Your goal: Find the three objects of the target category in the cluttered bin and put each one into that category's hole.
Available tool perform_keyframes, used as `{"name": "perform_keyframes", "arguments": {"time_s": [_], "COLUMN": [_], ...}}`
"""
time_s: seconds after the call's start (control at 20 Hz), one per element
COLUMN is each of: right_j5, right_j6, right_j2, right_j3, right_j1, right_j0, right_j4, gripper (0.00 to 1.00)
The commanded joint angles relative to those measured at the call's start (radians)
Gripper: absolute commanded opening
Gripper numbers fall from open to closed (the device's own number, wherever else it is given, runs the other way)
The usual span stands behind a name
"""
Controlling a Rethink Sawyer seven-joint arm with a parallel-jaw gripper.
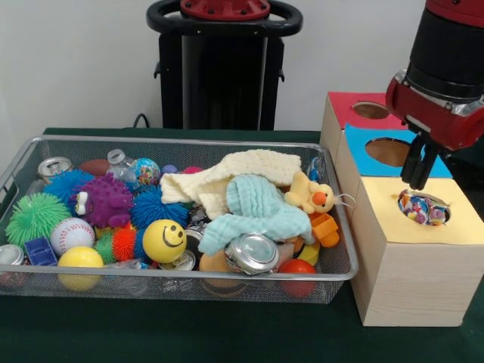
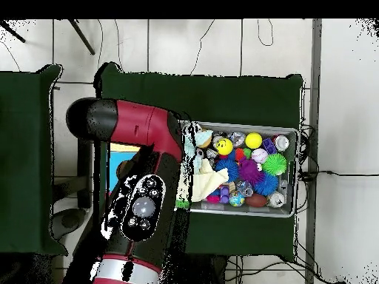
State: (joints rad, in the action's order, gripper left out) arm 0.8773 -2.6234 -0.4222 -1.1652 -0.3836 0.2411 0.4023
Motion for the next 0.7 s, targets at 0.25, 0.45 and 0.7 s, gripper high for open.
{"name": "perform_keyframes", "arguments": {"time_s": [0.25, 0.45, 0.7], "right_j5": [-0.083, -0.085, -0.078], "right_j6": [-0.189, -0.19, -0.186], "right_j2": [0.04, 0.06, 0.073], "right_j3": [0.026, 0.051, 0.066], "right_j1": [0.077, 0.095, 0.103], "right_j0": [-0.009, -0.012, -0.016], "right_j4": [-0.004, 0.012, 0.024], "gripper": [0.0, 0.0, 0.0]}}
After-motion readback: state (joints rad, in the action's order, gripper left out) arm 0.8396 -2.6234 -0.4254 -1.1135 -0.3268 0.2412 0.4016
